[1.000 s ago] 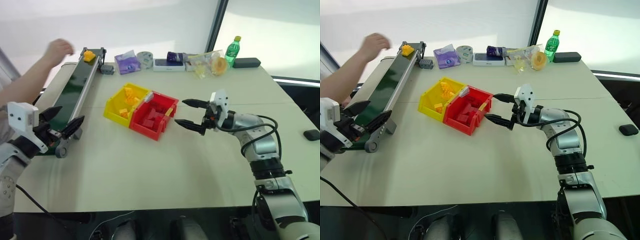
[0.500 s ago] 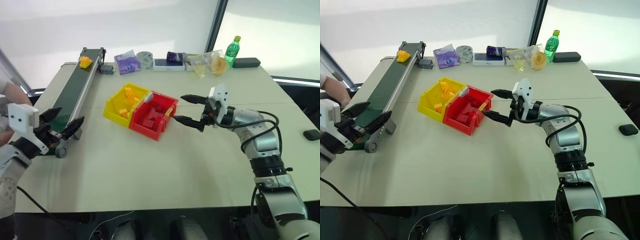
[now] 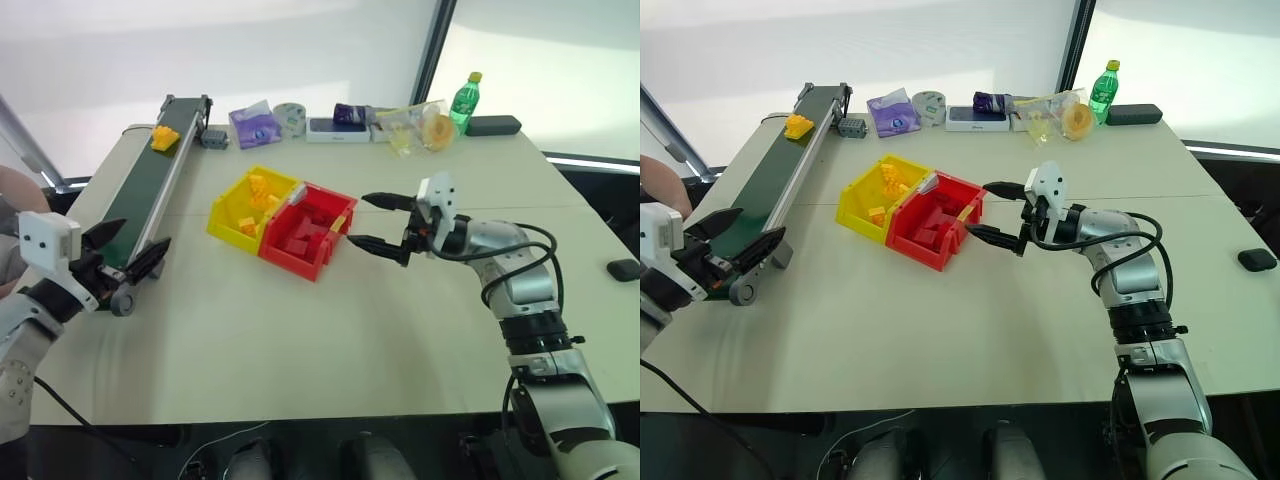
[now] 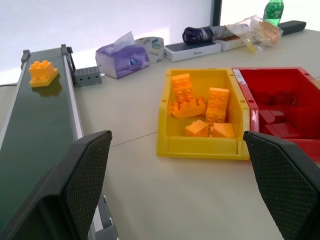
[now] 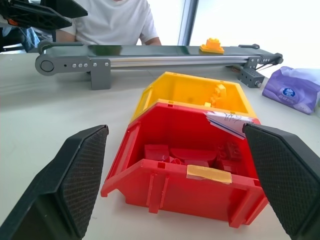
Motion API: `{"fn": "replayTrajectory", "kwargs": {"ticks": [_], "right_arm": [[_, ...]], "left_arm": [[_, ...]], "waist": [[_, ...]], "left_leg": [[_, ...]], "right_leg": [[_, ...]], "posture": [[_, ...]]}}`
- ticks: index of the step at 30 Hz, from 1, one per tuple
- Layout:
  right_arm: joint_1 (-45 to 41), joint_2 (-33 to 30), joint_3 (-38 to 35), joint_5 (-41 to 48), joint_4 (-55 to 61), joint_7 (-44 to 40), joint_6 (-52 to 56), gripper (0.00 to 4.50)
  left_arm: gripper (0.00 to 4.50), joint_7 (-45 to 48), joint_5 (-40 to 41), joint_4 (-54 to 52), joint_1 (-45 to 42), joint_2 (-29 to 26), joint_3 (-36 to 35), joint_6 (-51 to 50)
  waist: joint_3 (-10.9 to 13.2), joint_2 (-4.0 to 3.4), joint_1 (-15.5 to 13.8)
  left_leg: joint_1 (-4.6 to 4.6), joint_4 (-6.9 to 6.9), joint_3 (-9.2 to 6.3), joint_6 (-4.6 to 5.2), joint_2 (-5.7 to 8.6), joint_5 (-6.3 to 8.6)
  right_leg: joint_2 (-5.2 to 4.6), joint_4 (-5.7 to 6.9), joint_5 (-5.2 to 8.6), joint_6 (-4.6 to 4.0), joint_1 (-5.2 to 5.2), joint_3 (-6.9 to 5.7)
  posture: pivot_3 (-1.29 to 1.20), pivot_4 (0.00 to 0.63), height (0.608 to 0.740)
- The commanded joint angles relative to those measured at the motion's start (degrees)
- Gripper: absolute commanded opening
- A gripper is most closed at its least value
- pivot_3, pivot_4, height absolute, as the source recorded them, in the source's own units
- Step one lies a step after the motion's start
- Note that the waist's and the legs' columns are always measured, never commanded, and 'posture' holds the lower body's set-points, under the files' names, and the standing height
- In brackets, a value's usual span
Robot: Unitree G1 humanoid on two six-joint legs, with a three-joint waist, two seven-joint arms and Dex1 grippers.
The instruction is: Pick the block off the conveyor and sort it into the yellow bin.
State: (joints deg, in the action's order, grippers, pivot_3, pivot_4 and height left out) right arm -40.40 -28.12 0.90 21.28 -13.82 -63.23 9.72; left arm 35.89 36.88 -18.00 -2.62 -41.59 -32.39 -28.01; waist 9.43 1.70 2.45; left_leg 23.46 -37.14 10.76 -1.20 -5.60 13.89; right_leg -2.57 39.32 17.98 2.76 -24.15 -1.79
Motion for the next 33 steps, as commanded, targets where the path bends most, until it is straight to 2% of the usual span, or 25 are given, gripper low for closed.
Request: {"fn": "replayTrajectory", "kwargs": {"ticks": [1, 9, 13, 21, 25, 33], "right_arm": [[-0.56, -0.14, -0.95, 0.28, 0.75, -0.10, -0.93, 4.50], [-0.45, -0.22, -0.84, 0.25, 1.53, -0.17, -0.51, 4.50], [-0.17, -0.47, -0.84, 0.32, 1.78, -0.36, -0.18, 4.50], [-0.43, -0.23, -0.14, 0.10, 1.57, -0.26, 0.20, 4.50], [-0.65, -0.36, -0.01, -0.24, 1.14, -0.41, -0.07, 4.50], [-0.70, -0.38, -0.17, -0.16, 1.34, -0.30, -0.06, 4.50]], "left_arm": [[4.46, -0.85, 0.96, -1.92, 0.54, 0.39, -2.55, 0.75], [4.46, -3.08, 2.88, -5.10, 5.96, 4.64, -8.90, 2.67], [4.46, -4.36, 1.13, -4.79, 9.83, 6.90, -11.72, 5.77], [4.46, -5.36, -1.37, 0.82, 17.75, 14.21, -17.75, 16.50], [4.46, -4.47, -0.94, 2.05, 18.93, 15.01, -17.16, 19.09], [4.46, -5.86, -0.37, 2.21, 16.40, 12.91, -15.62, 18.20]], "waist": [[0.00, 0.00, 0.01], [0.00, 0.00, 0.07], [0.00, 0.00, 0.09], [-0.01, 0.01, 0.02], [-0.02, 0.03, -0.13], [-0.02, 0.03, 0.06]], "left_leg": [[0.00, 0.00, 0.00, 0.00, 0.00, 0.00], [0.00, 0.01, 0.00, 0.00, -0.01, 0.00], [-0.01, 0.02, -0.01, 0.00, -0.02, 0.00], [0.00, 0.01, 0.00, 0.05, 0.00, 0.03], [0.00, -0.01, -0.01, 0.08, 0.01, 0.05], [0.00, 0.00, -0.01, 0.13, 0.00, 0.08]], "right_leg": [[0.00, 0.00, 0.00, 0.00, 0.00, 0.00], [0.00, -0.01, 0.00, 0.00, 0.00, 0.00], [0.00, -0.02, 0.00, 0.00, 0.00, 0.01], [-0.04, -0.06, 0.00, 0.00, 0.01, 0.00], [-0.06, -0.07, 0.00, -0.01, 0.04, -0.01], [-0.05, -0.06, 0.00, -0.01, 0.04, -0.02]], "posture": [[0.00, 0.150, 0.740], [0.00, 0.150, 0.740], [0.00, 0.150, 0.740], [0.00, 0.150, 0.740], [0.00, 0.150, 0.740], [0.00, 0.150, 0.740]]}}
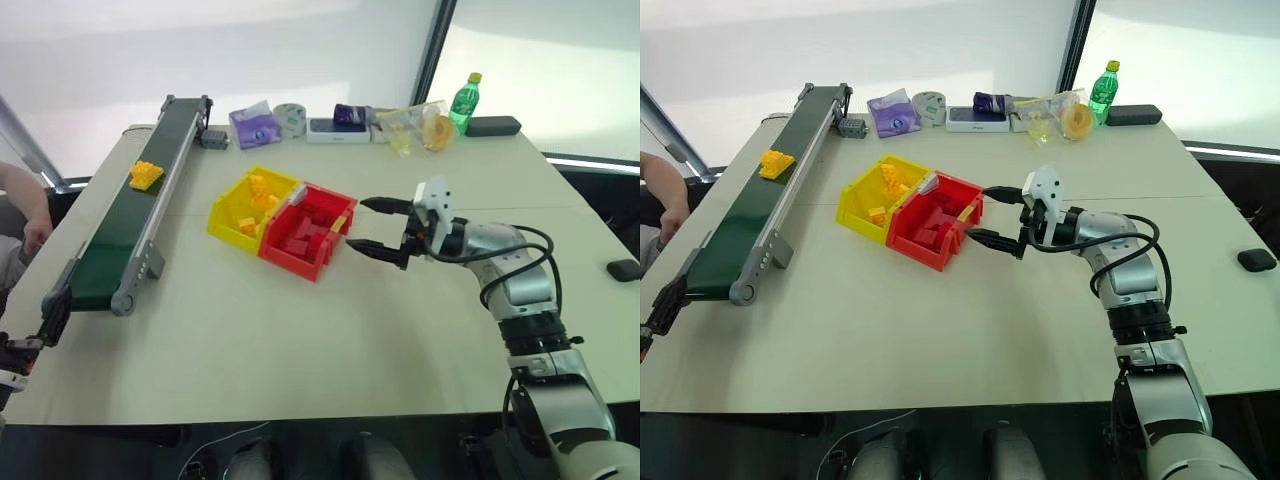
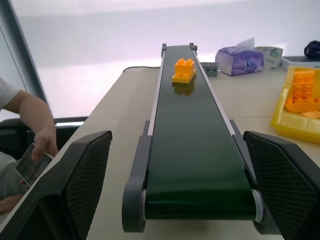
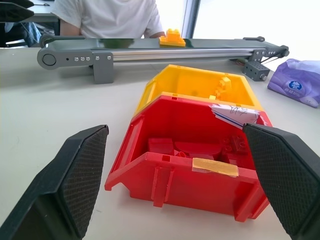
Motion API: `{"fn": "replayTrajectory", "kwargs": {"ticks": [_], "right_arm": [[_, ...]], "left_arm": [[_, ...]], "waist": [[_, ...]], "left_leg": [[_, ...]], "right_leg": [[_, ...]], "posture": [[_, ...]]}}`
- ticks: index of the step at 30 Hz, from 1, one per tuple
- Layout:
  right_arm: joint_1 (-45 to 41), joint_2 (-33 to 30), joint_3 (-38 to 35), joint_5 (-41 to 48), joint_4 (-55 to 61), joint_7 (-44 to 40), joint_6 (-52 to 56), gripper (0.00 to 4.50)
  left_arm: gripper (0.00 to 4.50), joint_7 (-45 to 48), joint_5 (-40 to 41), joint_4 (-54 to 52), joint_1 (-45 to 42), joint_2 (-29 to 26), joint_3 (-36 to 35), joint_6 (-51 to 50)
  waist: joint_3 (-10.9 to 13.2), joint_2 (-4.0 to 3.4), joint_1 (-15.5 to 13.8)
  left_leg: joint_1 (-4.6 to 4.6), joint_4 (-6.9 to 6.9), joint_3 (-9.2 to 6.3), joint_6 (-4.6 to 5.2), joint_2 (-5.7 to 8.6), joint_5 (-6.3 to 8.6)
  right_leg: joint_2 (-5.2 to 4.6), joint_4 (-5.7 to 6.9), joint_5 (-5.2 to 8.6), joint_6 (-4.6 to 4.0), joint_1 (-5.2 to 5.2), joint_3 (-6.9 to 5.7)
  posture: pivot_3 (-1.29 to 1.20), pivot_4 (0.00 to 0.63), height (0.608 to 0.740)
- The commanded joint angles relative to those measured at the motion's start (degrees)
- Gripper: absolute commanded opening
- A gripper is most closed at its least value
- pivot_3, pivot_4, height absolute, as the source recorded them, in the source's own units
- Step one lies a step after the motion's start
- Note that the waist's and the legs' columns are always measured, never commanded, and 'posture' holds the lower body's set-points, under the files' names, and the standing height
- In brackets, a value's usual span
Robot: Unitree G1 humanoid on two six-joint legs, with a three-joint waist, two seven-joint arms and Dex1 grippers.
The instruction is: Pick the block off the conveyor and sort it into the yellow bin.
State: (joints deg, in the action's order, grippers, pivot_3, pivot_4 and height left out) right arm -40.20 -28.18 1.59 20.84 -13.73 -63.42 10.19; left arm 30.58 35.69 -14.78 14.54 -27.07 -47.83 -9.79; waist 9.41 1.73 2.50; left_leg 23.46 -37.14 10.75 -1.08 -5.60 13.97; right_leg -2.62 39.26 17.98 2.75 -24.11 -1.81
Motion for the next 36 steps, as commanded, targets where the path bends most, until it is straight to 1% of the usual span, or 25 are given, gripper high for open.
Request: {"fn": "replayTrajectory", "kwargs": {"ticks": [1, 8, 12, 14, 17, 18, 20, 21, 25, 29, 32, 36], "right_arm": [[-0.83, -0.31, -0.86, 0.29, 1.35, -0.07, -0.54, 4.50], [-0.72, -0.19, -0.83, 0.24, 1.43, 0.19, -0.57, 4.50], [-0.69, -0.17, -0.84, 0.24, 1.43, 0.25, -0.61, 4.50], [-0.63, -0.15, -0.84, 0.26, 1.56, 0.29, -0.58, 4.50], [-0.57, 0.02, -0.72, 0.20, 1.75, 0.46, -0.60, 4.50], [-0.56, 0.12, -0.67, 0.19, 1.83, 0.53, -0.60, 4.50], [-0.64, 0.27, -0.65, 0.21, 1.76, 0.56, -0.71, 4.50], [-0.65, 0.32, -0.66, 0.19, 1.66, 0.54, -0.80, 4.50], [-0.38, 0.22, -0.80, 0.11, 1.38, 0.28, -1.25, 4.50], [-0.16, 0.10, -1.13, 0.25, 1.52, 0.42, -1.28, 4.50], [0.40, 0.06, -1.17, 0.23, 2.48, 0.92, -1.05, 4.50], [1.01, -0.24, -1.29, 0.38, 3.78, 1.54, -0.54, 4.50]], "left_arm": [[4.46, -0.77, 1.01, -1.08, -1.25, -1.94, 0.02, -0.35], [4.46, -1.76, 0.90, -0.19, -3.46, -3.68, 1.37, -2.56], [4.46, -3.79, -0.44, 0.09, -4.64, -5.45, 2.44, -5.57], [4.46, -4.74, -0.16, 0.09, -6.00, -6.97, 2.75, -7.28], [4.46, -6.07, -0.37, 0.97, -9.18, -11.49, 4.72, -12.73], [4.46, -6.72, -0.32, 1.85, -10.51, -13.59, 5.95, -16.26], [4.46, -8.02, 1.25, 4.16, -14.36, -16.03, 7.15, -21.61], [4.46, -8.11, 0.81, 5.53, -15.68, -17.26, 8.03, -23.19], [4.46, -6.86, -2.23, 11.41, -21.96, -21.38, 12.07, -25.13], [4.46, -6.93, -4.15, 17.45, -27.88, -22.93, 14.64, -25.89], [4.46, -3.76, -6.50, 21.49, -30.34, -24.24, 19.00, -25.58], [4.46, -2.04, -8.62, 25.74, -32.49, -23.71, 21.35, -23.95]], "waist": [[0.00, 0.00, 0.00], [0.00, 0.00, 0.02], [0.00, 0.00, 0.02], [0.00, 0.00, -0.06], [0.00, 0.00, -0.14], [0.00, 0.00, -0.13], [0.01, -0.01, -0.13], [0.01, -0.01, -0.10], [0.01, -0.02, 0.01], [0.01, -0.02, 0.00], [0.01, -0.02, -0.02], [0.01, -0.02, -0.04]], "left_leg": [[0.00, 0.00, 0.01, 0.00, 0.00, 0.00], [0.00, 0.00, 0.01, -0.05, 0.00, -0.03], [0.00, 0.01, 0.01, -0.05, -0.01, -0.03], [0.00, 0.00, 0.02, -0.05, 0.00, -0.03], [0.00, 0.00, -0.01, -0.06, 0.00, -0.03], [0.00, 0.00, 0.00, -0.06, 0.00, -0.04], [0.00, 0.01, 0.00, -0.06, 0.00, -0.04], [-0.01, 0.01, 0.01, -0.06, 0.01, -0.04], [0.01, 0.03, 0.04, -0.07, 0.00, -0.04], [0.02, 0.05, 0.08, -0.08, -0.01, -0.05], [0.02, 0.05, 0.10, -0.08, 0.00, -0.05], [0.02, 0.05, 0.12, -0.08, 0.01, -0.05]], "right_leg": [[0.00, 0.00, 0.00, 0.00, 0.00, 0.00], [0.01, 0.00, 0.00, 0.00, 0.00, 0.00], [0.02, 0.00, 0.00, 0.00, -0.01, 0.00], [0.01, 0.00, 0.00, 0.00, -0.01, 0.00], [0.01, 0.00, 0.00, 0.00, 0.00, -0.01], [0.01, 0.00, 0.00, 0.00, 0.00, -0.01], [0.01, 0.00, 0.00, 0.00, 0.00, -0.01], [0.00, 0.00, 0.00, 0.00, 0.00, -0.01], [0.03, 0.01, 0.00, 0.01, -0.06, -0.01], [0.04, 0.01, 0.00, 0.00, -0.11, 0.00], [0.04, 0.01, 0.00, 0.01, -0.11, 0.00], [0.03, 0.02, 0.00, 0.01, -0.13, 0.00]], "posture": [[0.00, 0.150, 0.740], [0.00, 0.150, 0.740], [0.00, 0.150, 0.740], [0.00, 0.150, 0.740], [0.00, 0.150, 0.740], [0.00, 0.150, 0.740], [0.00, 0.150, 0.740], [0.00, 0.150, 0.740], [0.00, 0.150, 0.740], [0.00, 0.150, 0.740], [0.00, 0.150, 0.740], [0.00, 0.150, 0.740]]}}
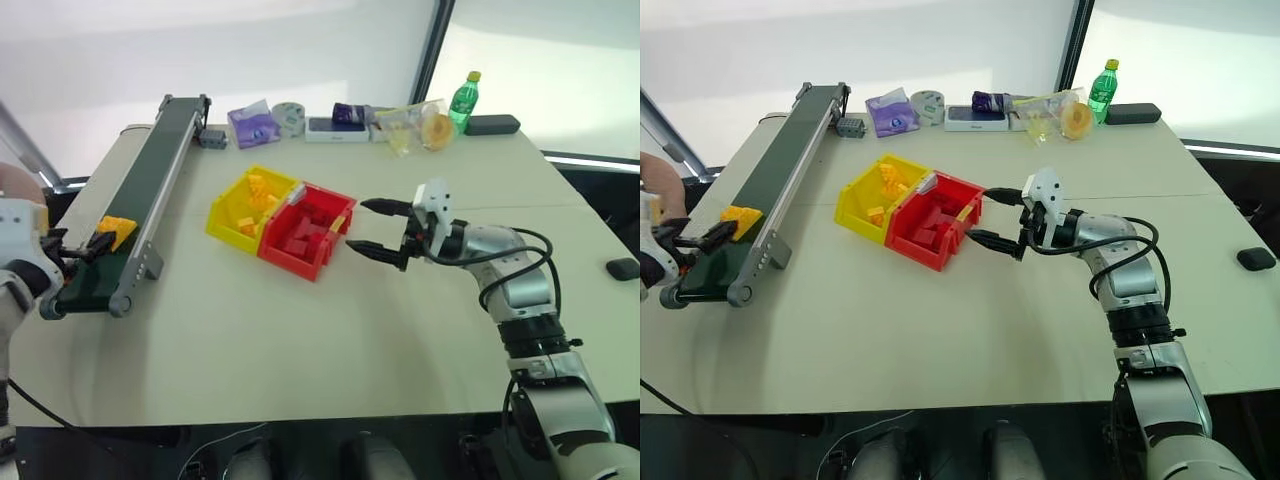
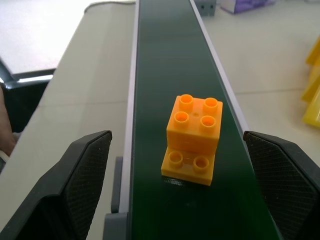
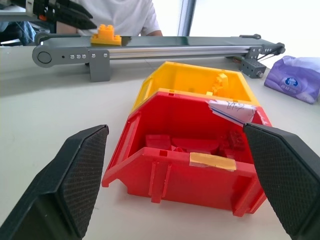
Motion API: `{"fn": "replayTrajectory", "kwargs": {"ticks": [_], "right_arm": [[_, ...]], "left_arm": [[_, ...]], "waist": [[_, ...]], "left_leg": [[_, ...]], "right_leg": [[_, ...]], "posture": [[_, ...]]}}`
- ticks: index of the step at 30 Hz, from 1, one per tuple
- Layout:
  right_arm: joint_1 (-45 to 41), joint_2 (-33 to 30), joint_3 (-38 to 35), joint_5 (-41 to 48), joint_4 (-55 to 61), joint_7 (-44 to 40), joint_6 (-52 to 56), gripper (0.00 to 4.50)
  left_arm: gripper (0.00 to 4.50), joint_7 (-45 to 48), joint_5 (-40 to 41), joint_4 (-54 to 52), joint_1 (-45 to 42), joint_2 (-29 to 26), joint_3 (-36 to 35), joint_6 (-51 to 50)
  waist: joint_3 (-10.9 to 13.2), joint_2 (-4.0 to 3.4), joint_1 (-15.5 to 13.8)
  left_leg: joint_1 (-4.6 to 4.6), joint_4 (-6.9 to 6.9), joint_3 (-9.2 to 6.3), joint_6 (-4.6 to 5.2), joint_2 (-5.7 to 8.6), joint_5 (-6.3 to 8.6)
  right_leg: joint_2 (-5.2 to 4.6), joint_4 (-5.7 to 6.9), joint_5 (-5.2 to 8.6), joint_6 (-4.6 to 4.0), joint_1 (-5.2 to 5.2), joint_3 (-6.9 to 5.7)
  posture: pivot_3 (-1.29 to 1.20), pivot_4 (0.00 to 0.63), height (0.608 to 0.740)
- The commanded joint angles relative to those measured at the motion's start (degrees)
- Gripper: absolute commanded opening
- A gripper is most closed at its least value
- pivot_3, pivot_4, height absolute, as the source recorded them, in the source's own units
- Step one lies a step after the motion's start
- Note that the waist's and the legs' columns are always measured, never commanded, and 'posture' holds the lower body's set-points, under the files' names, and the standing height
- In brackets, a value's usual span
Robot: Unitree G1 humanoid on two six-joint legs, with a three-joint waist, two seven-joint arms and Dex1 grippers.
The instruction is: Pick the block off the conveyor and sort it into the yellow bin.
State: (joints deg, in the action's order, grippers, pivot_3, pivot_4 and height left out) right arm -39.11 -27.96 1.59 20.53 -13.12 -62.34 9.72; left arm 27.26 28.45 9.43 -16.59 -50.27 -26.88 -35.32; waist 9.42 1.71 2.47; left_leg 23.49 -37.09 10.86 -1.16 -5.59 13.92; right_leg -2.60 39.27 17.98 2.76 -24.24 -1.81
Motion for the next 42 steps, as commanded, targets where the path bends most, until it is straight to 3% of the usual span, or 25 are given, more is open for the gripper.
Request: {"fn": "replayTrajectory", "kwargs": {"ticks": [1, 4, 8, 9, 15, 17, 23, 30, 36, 42], "right_arm": [[0.00, -0.54, -1.32, 0.73, 3.45, 0.61, 0.09, 4.50], [0.14, -0.77, -1.43, 0.88, 4.27, 0.93, 0.64, 4.50], [0.03, -1.01, -1.58, 1.01, 4.67, 1.06, 1.18, 4.50], [0.06, -1.05, -1.58, 1.00, 4.65, 1.03, 1.18, 4.50], [-0.07, -0.82, -1.42, 0.85, 3.84, 0.89, 0.64, 4.50], [-0.18, -0.67, -1.36, 0.81, 3.52, 0.85, 0.45, 4.50], [-0.86, -0.17, -0.96, 0.53, 3.03, 0.98, 0.37, 4.50], [-1.33, 0.43, -0.62, 0.58, 4.17, 1.94, 1.34, 4.50], [-0.85, -0.23, -1.06, 0.91, 5.68, 2.38, 2.38, 4.50], [-0.01, -0.58, -1.38, 1.16, 7.14, 3.04, 3.32, 4.50]], "left_arm": [[4.46, 2.03, -1.42, 2.05, -1.46, -0.47, 0.75, 1.48], [3.64, 3.92, -1.34, 3.09, -1.34, -0.20, 1.77, 0.38], [1.54, 3.62, -0.93, 2.96, -2.68, 1.27, -0.18, 2.20], [1.32, 3.32, -0.91, 2.86, -3.05, 1.21, -0.88, 2.41], [1.36, 5.33, -0.70, -3.89, -1.28, 1.78, -1.66, 5.42], [1.36, 5.81, 2.68, -9.21, -1.70, 3.30, -2.00, 3.49], [1.36, 0.79, 4.87, -14.08, -11.20, 8.98, 4.34, -1.96], [1.36, -5.17, -8.65, 3.92, -27.59, 22.21, 19.54, 6.25], [1.36, -4.44, -13.26, 23.92, -37.22, 27.40, 21.02, 16.73], [4.28, -2.44, -13.78, 33.45, -41.85, 28.37, 19.75, 21.39]], "waist": [[0.00, 0.00, 0.04], [0.00, 0.00, 0.01], [0.00, 0.00, -0.06], [0.00, 0.00, -0.12], [0.00, 0.01, -0.05], [0.00, 0.01, -0.17], [0.00, 0.01, -0.72], [0.00, 0.01, -1.76], [0.00, 0.01, -1.24], [0.00, 0.01, -1.43]], "left_leg": [[0.00, 0.00, 0.00, 0.00, -0.01, 0.00], [0.01, 0.00, 0.00, 0.00, -0.01, 0.00], [0.01, -0.02, 0.00, 0.00, 0.00, 0.00], [0.01, -0.02, 0.00, 0.00, 0.00, 0.00], [0.03, -0.04, -0.01, 0.00, 0.00, 0.00], [0.03, -0.04, -0.01, 0.00, -0.01, 0.00], [0.03, -0.16, -0.05, 0.00, 0.03, 0.00], [0.02, -0.27, -0.04, 0.01, 0.22, 0.00], [0.03, -0.18, 0.01, 0.00, 0.19, -0.01], [0.04, -0.16, 0.04, -0.01, 0.19, -0.01]], "right_leg": [[0.00, 0.00, 0.00, 0.00, 0.00, 0.00], [0.00, 0.01, 0.00, 0.00, -0.01, 0.00], [0.00, 0.01, 0.00, 0.00, -0.01, 0.00], [-0.01, 0.02, 0.00, 0.00, -0.01, 0.00], [-0.01, 0.02, 0.00, 0.01, -0.01, 0.00], [-0.01, 0.02, 0.00, 0.01, -0.01, 0.01], [0.02, 0.09, -0.01, 0.02, 0.07, 0.01], [0.11, 0.11, -0.02, 0.04, 0.11, -0.01], [0.19, 0.11, -0.01, 0.03, -0.02, -0.01], [0.17, 0.10, -0.01, 0.04, -0.05, -0.01]], "posture": [[0.00, 0.150, 0.740], [0.00, 0.150, 0.740], [0.00, 0.150, 0.740], [0.00, 0.150, 0.740], [0.00, 0.150, 0.740], [0.00, 0.150, 0.740], [0.00, 0.150, 0.740], [0.00, 0.150, 0.740], [0.00, 0.150, 0.740], [0.00, 0.150, 0.740]]}}
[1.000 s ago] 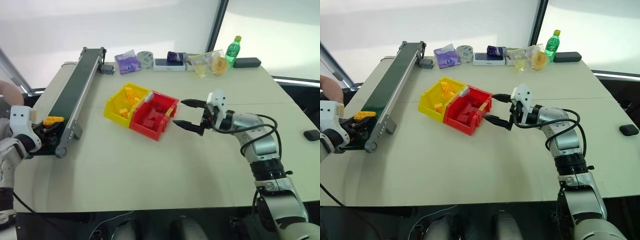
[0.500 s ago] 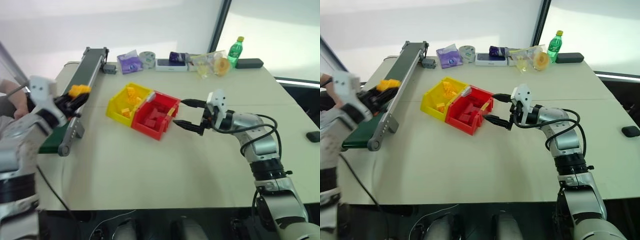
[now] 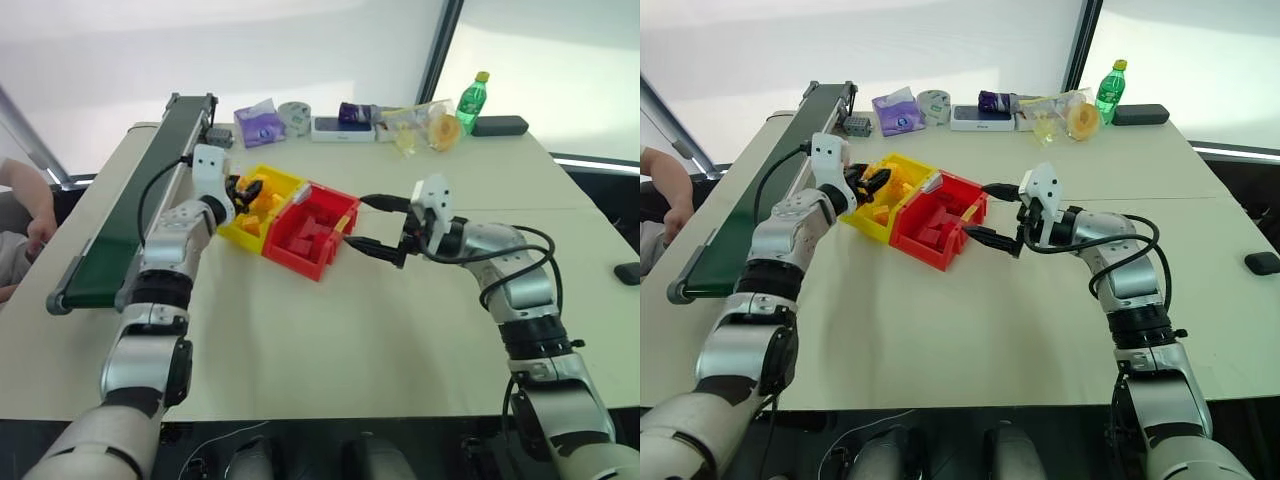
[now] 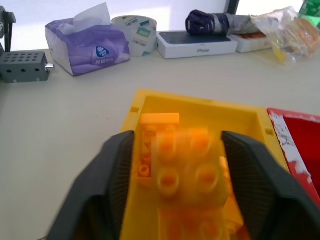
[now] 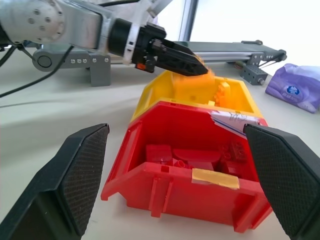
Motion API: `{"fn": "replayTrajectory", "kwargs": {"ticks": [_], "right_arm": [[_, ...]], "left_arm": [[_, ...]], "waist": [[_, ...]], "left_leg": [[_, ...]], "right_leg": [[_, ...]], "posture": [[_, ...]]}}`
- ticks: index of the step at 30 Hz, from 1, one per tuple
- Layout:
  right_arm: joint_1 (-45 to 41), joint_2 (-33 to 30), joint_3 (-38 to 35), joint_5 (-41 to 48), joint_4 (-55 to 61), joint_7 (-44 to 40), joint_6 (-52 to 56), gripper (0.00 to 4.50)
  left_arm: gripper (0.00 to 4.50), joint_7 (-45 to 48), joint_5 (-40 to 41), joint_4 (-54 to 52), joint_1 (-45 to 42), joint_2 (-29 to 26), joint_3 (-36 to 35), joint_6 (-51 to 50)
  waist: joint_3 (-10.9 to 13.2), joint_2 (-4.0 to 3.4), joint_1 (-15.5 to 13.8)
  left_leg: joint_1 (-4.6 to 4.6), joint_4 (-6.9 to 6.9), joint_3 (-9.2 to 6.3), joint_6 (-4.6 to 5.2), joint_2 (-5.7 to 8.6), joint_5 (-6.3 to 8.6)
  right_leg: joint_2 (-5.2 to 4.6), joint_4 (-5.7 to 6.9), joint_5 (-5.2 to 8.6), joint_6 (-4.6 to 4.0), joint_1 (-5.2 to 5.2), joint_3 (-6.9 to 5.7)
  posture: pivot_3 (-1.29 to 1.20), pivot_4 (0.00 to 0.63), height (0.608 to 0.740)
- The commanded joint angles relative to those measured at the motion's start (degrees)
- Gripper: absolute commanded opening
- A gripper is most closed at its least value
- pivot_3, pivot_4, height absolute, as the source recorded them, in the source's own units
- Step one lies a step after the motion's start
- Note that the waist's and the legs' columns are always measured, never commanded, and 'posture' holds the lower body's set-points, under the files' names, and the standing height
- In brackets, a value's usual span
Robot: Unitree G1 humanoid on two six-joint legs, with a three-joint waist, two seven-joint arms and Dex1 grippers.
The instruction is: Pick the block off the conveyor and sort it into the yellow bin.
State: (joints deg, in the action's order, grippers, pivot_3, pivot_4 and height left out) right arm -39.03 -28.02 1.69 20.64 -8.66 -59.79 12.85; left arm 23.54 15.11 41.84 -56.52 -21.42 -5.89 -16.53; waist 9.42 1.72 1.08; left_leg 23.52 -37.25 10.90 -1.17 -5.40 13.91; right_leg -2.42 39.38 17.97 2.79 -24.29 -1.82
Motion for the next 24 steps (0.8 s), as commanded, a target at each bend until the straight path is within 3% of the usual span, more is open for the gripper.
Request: {"fn": "replayTrajectory", "kwargs": {"ticks": [1, 7, 11, 16, 24], "right_arm": [[-0.01, -0.64, -1.59, 1.02, 2.54, 0.43, 0.14, 4.50], [0.36, -0.66, -1.71, 0.95, 1.40, 0.07, -0.74, 4.50], [0.58, -0.70, -1.75, 0.91, 0.21, -0.57, -1.66, 4.50], [0.93, -0.76, -1.97, 0.96, -1.62, -1.61, -3.39, 4.50], [1.05, -1.05, -1.85, 1.22, -1.61, -2.15, -3.32, 4.50]], "left_arm": [[4.45, 1.27, -1.41, 0.55, -1.77, -0.90, -0.79, 4.57], [4.45, 5.11, 2.51, -16.98, 6.50, -4.52, -3.54, -0.40], [4.45, 9.74, 7.35, -34.51, 18.72, -9.86, -6.68, -6.15], [4.45, 14.42, 17.79, -51.76, 35.18, -16.01, -16.27, -14.33], [4.45, 17.43, 21.51, -56.69, 51.44, -23.20, -30.04, -16.75]], "waist": [[0.00, 0.00, -0.05], [0.01, 0.01, 0.29], [0.01, 0.00, 1.05], [0.01, 0.00, 1.39], [0.01, 0.00, 1.11]], "left_leg": [[0.00, -0.01, 0.00, 0.00, 0.00, 0.00], [0.03, -0.01, -0.01, 0.00, -0.02, 0.00], [0.02, 0.02, -0.03, -0.03, -0.14, -0.02], [0.02, -0.01, -0.06, -0.03, -0.24, -0.02], [0.01, 0.00, -0.12, -0.02, -0.20, -0.01]], "right_leg": [[0.00, 0.00, 0.00, 0.00, 0.00, 0.00], [0.00, 0.02, 0.00, 0.00, -0.01, 0.01], [-0.02, 0.04, 0.00, -0.01, -0.02, 0.02], [-0.08, 0.06, 0.00, -0.01, 0.01, 0.06], [-0.14, 0.02, 0.01, -0.01, 0.06, 0.04]], "posture": [[0.00, 0.150, 0.740], [0.00, 0.150, 0.740], [0.00, 0.150, 0.740], [0.00, 0.150, 0.740], [0.00, 0.150, 0.740]]}}
